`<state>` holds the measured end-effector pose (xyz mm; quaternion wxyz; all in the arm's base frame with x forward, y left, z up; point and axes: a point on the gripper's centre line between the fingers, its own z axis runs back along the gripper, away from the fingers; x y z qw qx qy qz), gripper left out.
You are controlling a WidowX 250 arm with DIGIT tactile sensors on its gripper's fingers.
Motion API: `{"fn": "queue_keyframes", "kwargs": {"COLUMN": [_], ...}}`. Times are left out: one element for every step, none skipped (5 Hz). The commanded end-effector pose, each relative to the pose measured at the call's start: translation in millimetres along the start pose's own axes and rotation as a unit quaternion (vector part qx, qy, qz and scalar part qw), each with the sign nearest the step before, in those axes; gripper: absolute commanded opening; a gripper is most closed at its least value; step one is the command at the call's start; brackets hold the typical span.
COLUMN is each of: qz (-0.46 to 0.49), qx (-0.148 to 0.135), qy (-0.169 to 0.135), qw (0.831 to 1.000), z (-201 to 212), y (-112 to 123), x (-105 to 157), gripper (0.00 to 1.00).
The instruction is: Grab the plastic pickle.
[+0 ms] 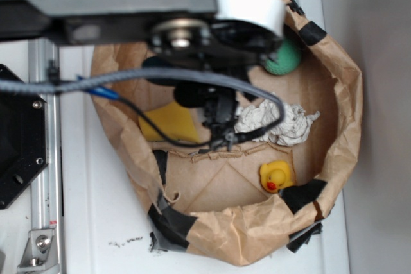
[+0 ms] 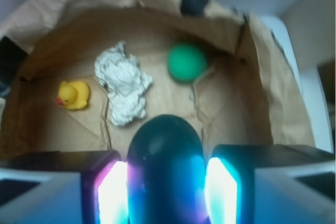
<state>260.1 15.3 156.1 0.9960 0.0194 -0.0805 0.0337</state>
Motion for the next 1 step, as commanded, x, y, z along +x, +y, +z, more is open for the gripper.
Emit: {"fn": "queue_keyframes", "kwargs": {"qz": [-0.039], "qx": [-0.019], "qy": [-0.036], "qw": [0.998], "z": [8.7], "y": [-8.4], "x": [15.1], "gripper": [0.00]}}
